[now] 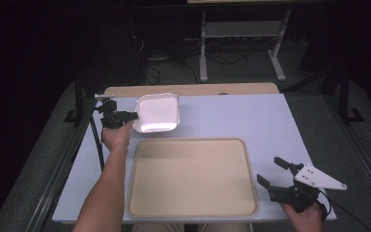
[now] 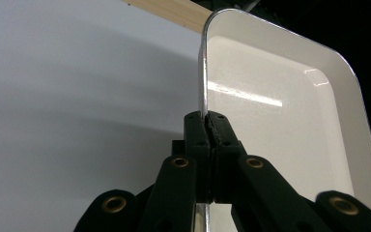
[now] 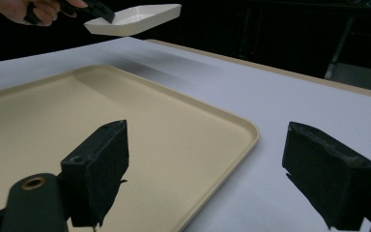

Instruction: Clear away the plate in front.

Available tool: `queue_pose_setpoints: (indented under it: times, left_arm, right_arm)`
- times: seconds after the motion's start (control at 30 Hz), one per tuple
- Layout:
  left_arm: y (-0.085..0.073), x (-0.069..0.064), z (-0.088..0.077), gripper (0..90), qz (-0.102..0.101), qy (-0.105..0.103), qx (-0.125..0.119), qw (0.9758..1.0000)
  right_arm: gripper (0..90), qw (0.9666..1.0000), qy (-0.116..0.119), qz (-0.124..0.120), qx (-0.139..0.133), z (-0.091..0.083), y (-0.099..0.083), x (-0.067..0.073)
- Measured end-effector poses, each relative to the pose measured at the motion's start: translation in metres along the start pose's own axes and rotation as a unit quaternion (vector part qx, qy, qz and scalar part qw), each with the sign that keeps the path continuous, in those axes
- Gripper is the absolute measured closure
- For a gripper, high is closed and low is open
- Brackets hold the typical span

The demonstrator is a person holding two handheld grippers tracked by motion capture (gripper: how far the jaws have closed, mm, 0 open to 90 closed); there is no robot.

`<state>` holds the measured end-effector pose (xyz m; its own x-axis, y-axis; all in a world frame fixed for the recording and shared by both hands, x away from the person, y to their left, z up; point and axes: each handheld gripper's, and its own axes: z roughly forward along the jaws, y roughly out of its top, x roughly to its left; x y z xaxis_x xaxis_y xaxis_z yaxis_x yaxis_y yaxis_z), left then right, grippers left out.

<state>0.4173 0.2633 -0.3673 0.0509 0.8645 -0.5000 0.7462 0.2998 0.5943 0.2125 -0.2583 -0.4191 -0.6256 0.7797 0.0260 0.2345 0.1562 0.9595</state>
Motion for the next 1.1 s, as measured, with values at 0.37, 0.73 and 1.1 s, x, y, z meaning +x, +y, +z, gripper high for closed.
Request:
queue_pose_setpoints:
  times: [0.37,0.73,1.1]
  left_arm:
    - [-0.014,-0.014,-0.011,88.8,0.007,-0.013,-0.002,0.9999]
    - [-0.034,-0.029,-0.012,88.8,0.016,-0.029,0.003,0.9994]
    - [-0.047,-0.031,-0.015,88.7,0.018,-0.040,0.007,0.9990]
  right_arm:
    - [15.6,1.0000,-0.001,0.004,0.002,-0.001,-0.001,-0.001]
    - [15.4,1.0000,-0.001,0.003,0.003,-0.001,-0.001,0.000]
    - [15.4,1.0000,-0.003,0.000,0.007,0.000,-0.001,0.001]
